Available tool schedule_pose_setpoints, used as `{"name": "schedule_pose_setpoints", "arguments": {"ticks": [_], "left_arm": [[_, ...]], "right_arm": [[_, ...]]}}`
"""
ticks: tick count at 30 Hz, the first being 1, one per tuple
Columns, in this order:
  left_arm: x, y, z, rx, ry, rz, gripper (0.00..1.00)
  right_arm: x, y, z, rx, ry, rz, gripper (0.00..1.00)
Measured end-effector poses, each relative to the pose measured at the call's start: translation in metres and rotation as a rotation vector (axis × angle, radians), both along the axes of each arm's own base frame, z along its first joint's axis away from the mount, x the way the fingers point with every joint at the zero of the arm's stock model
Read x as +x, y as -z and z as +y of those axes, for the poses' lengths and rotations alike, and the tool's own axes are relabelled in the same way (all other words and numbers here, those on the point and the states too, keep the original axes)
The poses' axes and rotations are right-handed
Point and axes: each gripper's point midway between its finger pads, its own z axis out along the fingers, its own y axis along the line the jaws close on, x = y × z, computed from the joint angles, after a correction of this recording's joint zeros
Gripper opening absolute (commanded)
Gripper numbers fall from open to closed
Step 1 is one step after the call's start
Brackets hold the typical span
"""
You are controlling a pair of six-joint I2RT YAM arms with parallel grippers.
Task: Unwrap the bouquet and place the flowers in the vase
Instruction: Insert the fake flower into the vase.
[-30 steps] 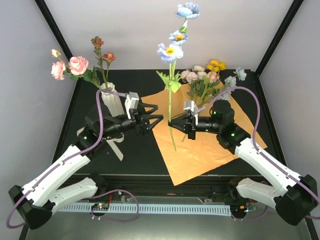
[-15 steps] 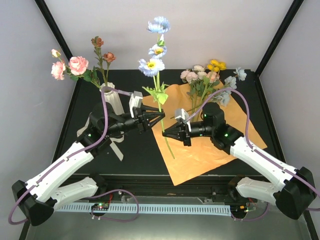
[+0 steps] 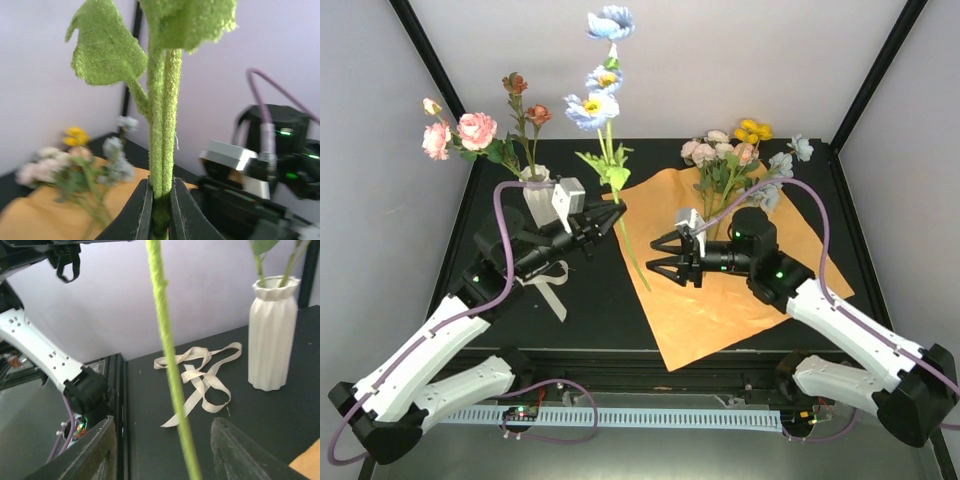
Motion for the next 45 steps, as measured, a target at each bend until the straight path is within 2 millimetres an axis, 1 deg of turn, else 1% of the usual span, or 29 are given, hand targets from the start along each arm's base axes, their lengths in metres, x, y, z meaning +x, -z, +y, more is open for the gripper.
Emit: {"name": "schedule_pose_setpoints", "arguments": {"ticks": [2,4,5,7,8,9,12,16,18,21,25,29,31,36,43,45], "left_arm": [[0.008,-0.01,0.011,0.022,-0.083,-0.062,0.02],[0.017,-0.02,0.024,0.047,-0.182,-0.124,0.01],[0.023,-0.025,0.032,0.064,-0.243,-0.154,0.02],[0.033,-0.035,0.047,0.091,-0.344,-0.199,0.02],[0.04,-0.042,0.057,0.109,-0.406,-0.225,0.02],[0.045,-0.05,0.067,0.12,-0.46,-0.249,0.02],[0.059,-0.074,0.096,0.146,-0.608,-0.306,0.02],[0.075,-0.103,0.127,0.158,-0.753,-0.348,0.01],[0.081,-0.114,0.138,0.159,-0.799,-0.359,0.02],[0.087,-0.125,0.151,0.156,-0.853,-0.365,0.02],[0.093,-0.127,0.165,0.163,-0.904,-0.36,0.02],[0.106,-0.12,0.181,0.182,-0.948,-0.337,0.01],[0.112,-0.116,0.184,0.188,-0.952,-0.327,0.02],[0.118,-0.107,0.188,0.198,-0.943,-0.309,0.02],[0.121,-0.108,0.194,0.181,-0.941,-0.304,0.02],[0.119,-0.114,0.191,0.162,-0.917,-0.302,0.02]], "right_arm": [[0.001,-0.006,-0.006,0.017,0.05,-0.004,0.68],[0.0,-0.009,-0.013,0.033,0.086,0.006,0.74],[0.0,-0.011,-0.016,0.04,0.104,0.0,0.77],[-0.001,-0.011,-0.021,0.05,0.13,0.005,0.87],[-0.001,-0.012,-0.024,0.055,0.146,0.011,0.93],[-0.001,-0.013,-0.025,0.059,0.157,0.014,0.95],[0.002,-0.022,-0.032,0.079,0.203,0.0,0.97],[0.004,-0.032,-0.04,0.105,0.255,-0.009,0.98],[0.006,-0.034,-0.043,0.11,0.285,-0.003,1.0],[0.012,-0.03,-0.046,0.101,0.33,0.019,1.0],[0.024,-0.018,-0.051,0.055,0.41,0.075,1.0],[0.039,-0.013,-0.058,0.014,0.506,0.126,1.0],[0.044,-0.012,-0.062,-0.003,0.547,0.143,1.0],[0.047,-0.004,-0.065,-0.038,0.578,0.171,1.0],[0.047,0.001,-0.066,-0.052,0.581,0.183,1.0],[0.047,0.003,-0.065,-0.061,0.582,0.189,1.0]]}}
